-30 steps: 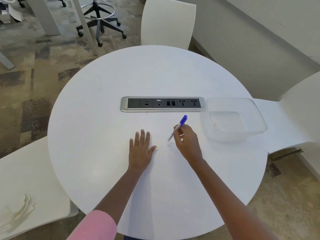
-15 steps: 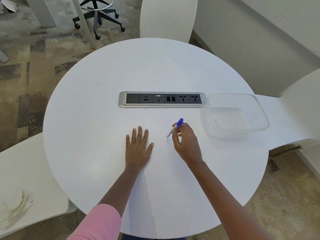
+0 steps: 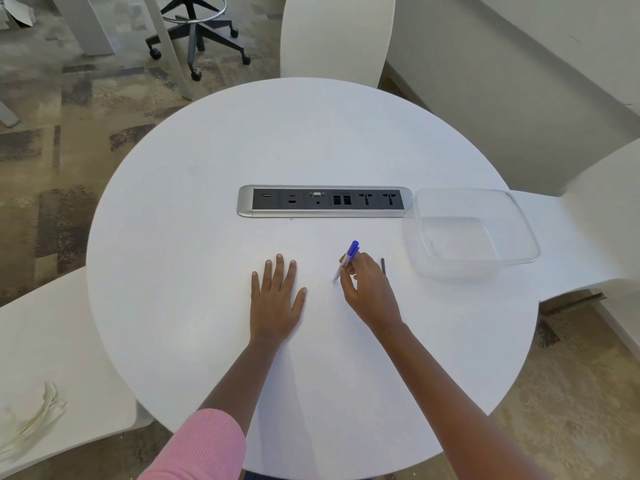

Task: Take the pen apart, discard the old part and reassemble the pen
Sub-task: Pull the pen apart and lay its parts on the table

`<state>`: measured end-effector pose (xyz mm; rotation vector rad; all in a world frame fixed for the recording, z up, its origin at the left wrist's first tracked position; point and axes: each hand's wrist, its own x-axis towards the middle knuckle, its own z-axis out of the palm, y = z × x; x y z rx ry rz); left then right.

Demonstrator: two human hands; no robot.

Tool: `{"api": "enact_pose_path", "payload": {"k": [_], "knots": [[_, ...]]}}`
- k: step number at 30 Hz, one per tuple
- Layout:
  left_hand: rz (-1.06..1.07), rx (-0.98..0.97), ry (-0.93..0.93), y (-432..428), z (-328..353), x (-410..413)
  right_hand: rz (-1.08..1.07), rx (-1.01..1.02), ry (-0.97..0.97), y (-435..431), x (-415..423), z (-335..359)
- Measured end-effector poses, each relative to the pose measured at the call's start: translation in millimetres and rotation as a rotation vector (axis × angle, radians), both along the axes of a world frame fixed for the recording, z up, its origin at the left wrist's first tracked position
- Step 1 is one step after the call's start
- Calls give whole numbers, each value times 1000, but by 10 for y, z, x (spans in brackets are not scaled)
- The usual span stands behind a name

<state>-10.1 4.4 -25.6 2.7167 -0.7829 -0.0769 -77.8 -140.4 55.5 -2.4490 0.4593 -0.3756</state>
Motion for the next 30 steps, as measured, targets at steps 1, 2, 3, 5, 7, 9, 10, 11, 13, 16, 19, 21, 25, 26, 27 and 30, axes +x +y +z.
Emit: {"api": "enact_pose_path", "payload": {"k": [1, 2, 3, 5, 7, 9, 10, 11, 13, 16, 19, 21, 25, 26, 27, 30], "knots": [[-1, 3, 3, -1, -4, -1, -9, 6, -18, -3, -3, 8], [-3, 7, 3, -2, -11, 0, -19, 9, -34, -10, -10, 16], [-6, 12, 0, 0, -19, 3, -31, 10, -46, -17, -13, 22], [-7, 19, -2, 7, -36, 8, -51, 20, -65, -24, -15, 42], [-2, 20, 0, 11, -35, 10, -59, 30, -92, -29, -18, 65], [-1, 19, 7, 9, -18, 7, -57, 27, -133, -23, -29, 86], [-3, 17, 8, 9, -15, 5, -55, 21, -158, -16, -36, 94], [-3, 16, 9, 9, -16, 4, -51, 13, -181, -7, -43, 97], [0, 11, 14, 8, -26, 4, -34, -6, -198, 13, -59, 88], [0, 12, 16, 7, -21, 0, 21, -22, -94, 8, -67, 13], [0, 13, 27, 3, -12, 0, 10, -5, 17, -20, -66, -41], [2, 6, 26, 3, -9, -2, -26, 7, -21, -30, -64, -31], [1, 7, 33, 9, -9, -4, -67, -11, -95, -24, -56, -1], [1, 11, 29, 9, -9, -4, -65, -8, -91, -23, -53, -1], [2, 11, 27, 10, -6, -1, -58, -2, -83, -22, -50, -2], [2, 9, 36, 5, 3, -2, -51, 18, -59, -30, -51, 4]]}}
